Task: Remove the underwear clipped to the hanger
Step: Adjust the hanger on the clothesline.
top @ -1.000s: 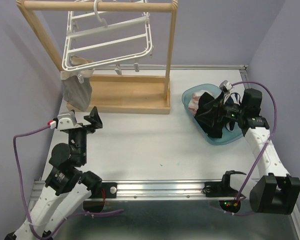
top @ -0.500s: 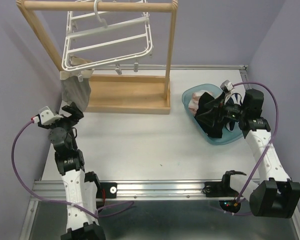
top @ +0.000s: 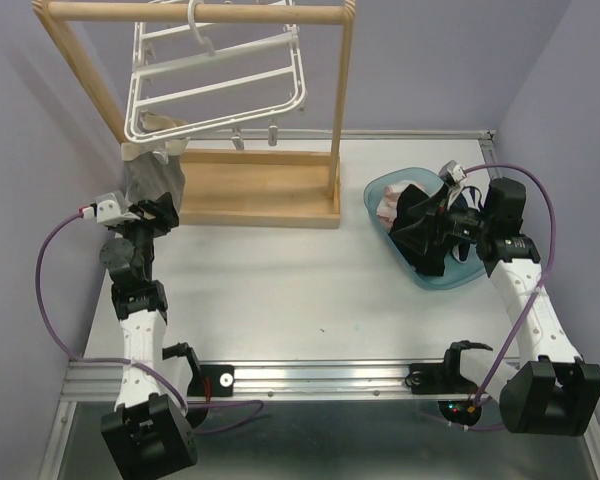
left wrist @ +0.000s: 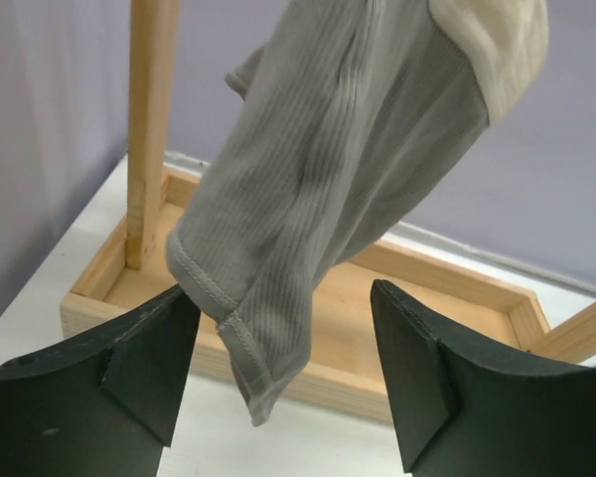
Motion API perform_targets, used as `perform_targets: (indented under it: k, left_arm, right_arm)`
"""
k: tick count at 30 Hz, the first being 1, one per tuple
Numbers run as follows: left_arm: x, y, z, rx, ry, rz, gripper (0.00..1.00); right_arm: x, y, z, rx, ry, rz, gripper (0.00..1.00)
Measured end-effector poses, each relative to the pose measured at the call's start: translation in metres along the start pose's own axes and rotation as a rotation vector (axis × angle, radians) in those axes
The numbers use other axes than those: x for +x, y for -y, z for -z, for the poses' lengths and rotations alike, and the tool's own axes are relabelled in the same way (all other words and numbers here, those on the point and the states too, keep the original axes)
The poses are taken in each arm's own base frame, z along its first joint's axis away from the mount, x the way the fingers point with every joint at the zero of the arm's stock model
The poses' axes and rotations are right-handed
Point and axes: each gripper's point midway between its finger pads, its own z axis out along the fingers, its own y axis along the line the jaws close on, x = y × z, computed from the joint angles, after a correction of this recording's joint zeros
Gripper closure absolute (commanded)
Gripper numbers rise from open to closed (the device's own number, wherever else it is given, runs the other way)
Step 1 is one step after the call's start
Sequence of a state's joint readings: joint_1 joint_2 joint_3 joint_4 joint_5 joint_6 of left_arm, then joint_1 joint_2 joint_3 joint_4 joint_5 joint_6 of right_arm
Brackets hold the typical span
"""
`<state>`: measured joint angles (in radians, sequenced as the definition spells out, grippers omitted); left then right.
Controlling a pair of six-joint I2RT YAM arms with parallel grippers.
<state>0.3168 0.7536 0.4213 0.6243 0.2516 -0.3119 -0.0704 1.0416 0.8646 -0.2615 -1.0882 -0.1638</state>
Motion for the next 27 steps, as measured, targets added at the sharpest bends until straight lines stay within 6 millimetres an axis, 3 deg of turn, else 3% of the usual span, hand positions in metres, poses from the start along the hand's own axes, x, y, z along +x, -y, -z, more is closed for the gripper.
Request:
perform_targets:
  k: [1, 3, 5, 7, 13, 18, 22, 27]
  left_arm:
    - [0.005, 0.000, -0.002, 0.010, -0.015, -0.001, 0.27]
    - [0.010, 0.002, -0.005, 0.034, -0.033, -0.002, 0.42]
    - [0.010, 0.007, -0.008, 0.062, -0.036, -0.014, 0.76]
    - [0.005, 0.018, -0.009, 0.121, -0.030, -0.019, 1.00]
    - [-0.017, 0.050, -0.002, 0.265, 0.027, -0.057, 1.00]
    - [-0.036, 0.105, 0.022, 0.466, 0.092, -0.088, 1.00]
    - [-0.030, 0.144, 0.038, 0.620, 0.078, -0.072, 1.00]
    - [-0.013, 0.176, 0.048, 0.734, 0.022, -0.029, 1.00]
  right_arm:
    - [0.000, 0.000, 0.000, 0.000, 0.000, 0.000, 0.00]
    - [0.000, 0.000, 0.000, 0.000, 0.000, 0.000, 0.00]
    - [0.000, 0.000, 0.000, 0.000, 0.000, 0.000, 0.00]
    - [0.000, 0.000, 0.000, 0.000, 0.000, 0.000, 0.00]
    - [0.000, 0.000, 0.000, 0.000, 0.000, 0.000, 0.00]
    - [0.000, 0.000, 0.000, -0.001, 0.000, 0.001, 0.00]
    - [0.000, 0.000, 0.000, -0.001, 0.000, 0.001, 0.00]
    - [0.001, 0.000, -0.001, -0.005, -0.002, -0.001, 0.00]
